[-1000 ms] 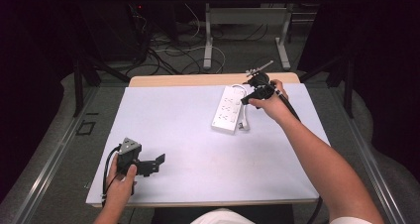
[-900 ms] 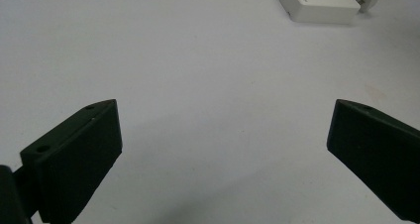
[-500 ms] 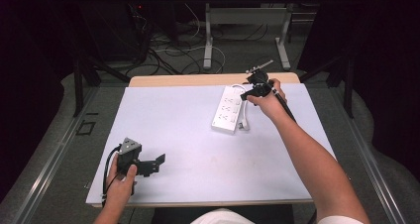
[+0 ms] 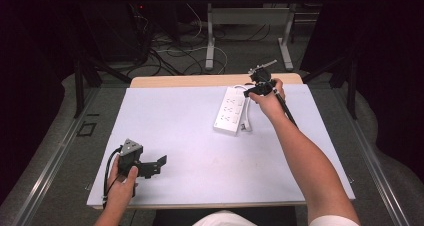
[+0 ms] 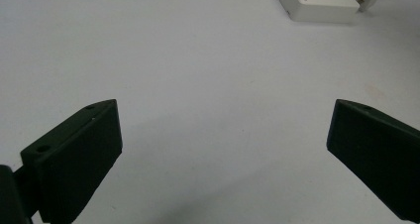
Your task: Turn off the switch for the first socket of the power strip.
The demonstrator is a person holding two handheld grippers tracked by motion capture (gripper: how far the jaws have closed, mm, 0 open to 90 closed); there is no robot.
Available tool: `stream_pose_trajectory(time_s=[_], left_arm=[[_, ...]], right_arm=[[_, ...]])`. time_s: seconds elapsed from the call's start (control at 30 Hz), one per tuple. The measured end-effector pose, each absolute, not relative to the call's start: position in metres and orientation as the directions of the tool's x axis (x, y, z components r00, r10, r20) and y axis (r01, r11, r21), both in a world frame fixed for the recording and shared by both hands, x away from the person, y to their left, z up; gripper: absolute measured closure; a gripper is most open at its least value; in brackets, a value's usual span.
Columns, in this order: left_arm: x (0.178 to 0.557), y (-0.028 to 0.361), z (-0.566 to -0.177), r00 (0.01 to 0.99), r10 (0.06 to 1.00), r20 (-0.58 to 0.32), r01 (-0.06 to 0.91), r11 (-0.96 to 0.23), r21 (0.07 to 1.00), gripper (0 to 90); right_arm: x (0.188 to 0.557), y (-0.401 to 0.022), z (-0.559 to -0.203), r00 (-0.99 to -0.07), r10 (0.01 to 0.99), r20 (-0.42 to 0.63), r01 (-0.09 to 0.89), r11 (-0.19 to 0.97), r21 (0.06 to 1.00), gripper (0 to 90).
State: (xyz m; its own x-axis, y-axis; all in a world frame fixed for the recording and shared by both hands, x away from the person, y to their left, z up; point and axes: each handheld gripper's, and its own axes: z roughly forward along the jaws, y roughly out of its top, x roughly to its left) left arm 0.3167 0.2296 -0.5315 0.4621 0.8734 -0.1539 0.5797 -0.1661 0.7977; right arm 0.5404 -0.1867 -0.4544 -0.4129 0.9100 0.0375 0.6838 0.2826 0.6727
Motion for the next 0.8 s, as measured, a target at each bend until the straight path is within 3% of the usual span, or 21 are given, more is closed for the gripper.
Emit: stream_pose_trajectory(time_s=[0.8], left_arm=[[0.317, 0.23, -0.532, 0.463, 0.873, -0.152, 0.581, -0.169, 0.796, 0.5]], right_arm=[[0.556, -0.191, -0.471, -0.367, 0.925, 0.102, 0.696, 0.2, 0.69, 79.9]])
